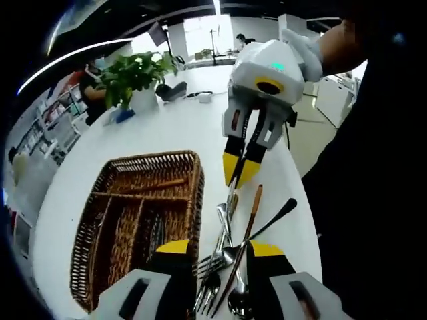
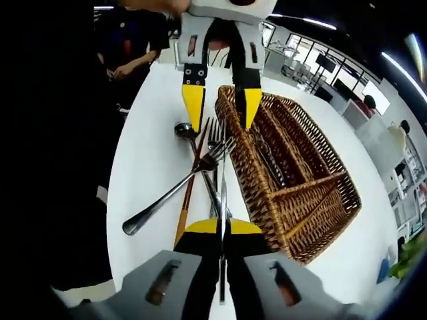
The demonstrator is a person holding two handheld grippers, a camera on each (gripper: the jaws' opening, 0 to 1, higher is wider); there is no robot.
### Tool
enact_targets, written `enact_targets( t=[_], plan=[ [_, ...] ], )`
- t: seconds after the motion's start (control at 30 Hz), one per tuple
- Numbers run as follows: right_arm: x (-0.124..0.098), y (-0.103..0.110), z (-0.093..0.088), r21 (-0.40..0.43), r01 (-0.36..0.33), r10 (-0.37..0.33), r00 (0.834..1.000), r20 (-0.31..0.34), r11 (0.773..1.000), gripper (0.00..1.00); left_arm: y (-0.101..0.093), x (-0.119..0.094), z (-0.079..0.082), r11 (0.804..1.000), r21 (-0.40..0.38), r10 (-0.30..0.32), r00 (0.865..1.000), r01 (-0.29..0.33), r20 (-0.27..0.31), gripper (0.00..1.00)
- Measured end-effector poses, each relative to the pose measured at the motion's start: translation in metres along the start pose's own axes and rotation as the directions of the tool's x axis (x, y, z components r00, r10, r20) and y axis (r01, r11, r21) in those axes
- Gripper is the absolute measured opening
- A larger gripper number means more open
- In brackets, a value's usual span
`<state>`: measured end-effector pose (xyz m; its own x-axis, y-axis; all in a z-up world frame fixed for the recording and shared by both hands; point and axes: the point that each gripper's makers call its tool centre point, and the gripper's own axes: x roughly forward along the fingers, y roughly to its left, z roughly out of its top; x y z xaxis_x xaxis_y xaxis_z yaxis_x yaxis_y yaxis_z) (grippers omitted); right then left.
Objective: Arrange the knives, forks, and spoons in their matching storage slots by inserting each utensil handle-first until every utensil is classified and aligned in the correct compartment
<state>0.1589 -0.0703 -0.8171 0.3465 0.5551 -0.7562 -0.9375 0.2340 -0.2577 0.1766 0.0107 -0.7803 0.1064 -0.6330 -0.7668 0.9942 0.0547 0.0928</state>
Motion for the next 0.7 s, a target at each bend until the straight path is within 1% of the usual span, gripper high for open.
enact_targets(
  t=[0.07,0.1,0.13,0.17,0.2,0.23,0.27,0.3,0.33,0.4,0.43,0.47,0.5,0.53,0.57,0.6,0.67,0.7],
  plan=[
    [-0.002,0.002,0.004,-0.013,-0.009,0.009,1.0,-0.001,1.0,0.0,0.007,-0.01,-0.004,0.999,-0.033,0.038,0.999,-0.038,0.012,0.44],
    [-0.004,0.003,0.006,-0.017,-0.014,0.014,1.0,0.004,1.0,0.0,0.01,-0.018,-0.006,0.996,-0.062,0.061,0.998,-0.06,0.024,0.47],
    [-0.005,0.003,0.009,-0.017,-0.016,0.016,1.0,0.007,1.0,0.0,0.012,-0.023,-0.006,0.994,-0.085,0.077,0.996,-0.074,0.04,0.54],
    [-0.009,0.003,0.012,-0.033,-0.015,0.016,1.0,0.009,0.999,0.0,0.016,-0.031,-0.008,0.988,-0.124,0.104,0.992,-0.095,0.068,0.58],
    [-0.01,0.003,0.014,-0.048,-0.01,0.011,1.0,0.01,0.999,0.0,0.017,-0.036,-0.009,0.983,-0.148,0.116,0.99,-0.104,0.075,0.61],
    [-0.013,0.001,0.017,-0.054,-0.006,0.006,1.0,0.013,0.999,0.0,0.019,-0.045,-0.012,0.975,-0.186,0.142,0.985,-0.122,0.098,0.64],
    [-0.017,-0.001,0.021,-0.064,0.002,-0.001,1.0,0.015,0.998,0.0,0.022,-0.051,-0.014,0.967,-0.211,0.171,0.979,-0.146,0.108,0.69],
    [-0.019,-0.002,0.023,-0.065,0.004,-0.003,1.0,0.016,0.998,0.0,0.026,-0.057,-0.015,0.958,-0.227,0.206,0.97,-0.173,0.13,0.76],
    [-0.024,-0.006,0.029,-0.073,0.014,-0.012,1.0,0.023,0.997,0.0,0.03,-0.066,-0.016,0.942,-0.269,0.249,0.954,-0.2,0.165,0.85],
    [-0.03,-0.009,0.036,-0.092,0.02,-0.016,0.999,0.035,0.996,0.0,0.032,-0.078,-0.019,0.925,-0.315,0.282,0.938,-0.211,0.2,0.93],
    [-0.034,-0.011,0.043,-0.117,0.025,-0.021,0.999,0.039,0.993,0.0,0.035,-0.089,-0.023,0.908,-0.344,0.322,0.923,-0.238,0.21,0.99],
    [-0.037,-0.012,0.046,-0.128,0.025,-0.02,0.999,0.04,0.991,0.0,0.036,-0.095,-0.026,0.897,-0.36,0.346,0.915,-0.257,0.21,1.0],
    [-0.041,-0.013,0.052,-0.134,0.021,-0.016,0.999,0.042,0.991,0.0,0.038,-0.107,-0.03,0.884,-0.365,0.377,0.907,-0.292,0.189,1.0],
    [-0.043,-0.013,0.055,-0.144,0.022,-0.016,0.999,0.043,0.989,0.0,0.04,-0.118,-0.03,0.867,-0.382,0.41,0.893,-0.319,0.185,1.0],
    [-0.048,-0.015,0.06,-0.174,0.027,-0.021,0.999,0.037,0.984,0.0,0.04,-0.134,-0.021,0.853,-0.409,0.439,0.87,-0.325,0.225,1.0],
    [-0.05,-0.016,0.064,-0.19,0.029,-0.023,0.999,0.036,0.981,0.0,0.039,-0.144,-0.016,0.846,-0.424,0.452,0.857,-0.323,0.247,1.0],
    [-0.058,-0.018,0.074,-0.201,0.031,-0.023,0.999,0.045,0.979,0.0,0.044,-0.168,-0.019,0.821,-0.447,0.499,0.827,-0.356,0.259,1.0],
    [-0.06,-0.019,0.077,-0.205,0.031,-0.022,0.999,0.047,0.978,0.0,0.043,-0.174,-0.019,0.813,-0.459,0.505,0.826,-0.358,0.251,1.0]
  ],
)
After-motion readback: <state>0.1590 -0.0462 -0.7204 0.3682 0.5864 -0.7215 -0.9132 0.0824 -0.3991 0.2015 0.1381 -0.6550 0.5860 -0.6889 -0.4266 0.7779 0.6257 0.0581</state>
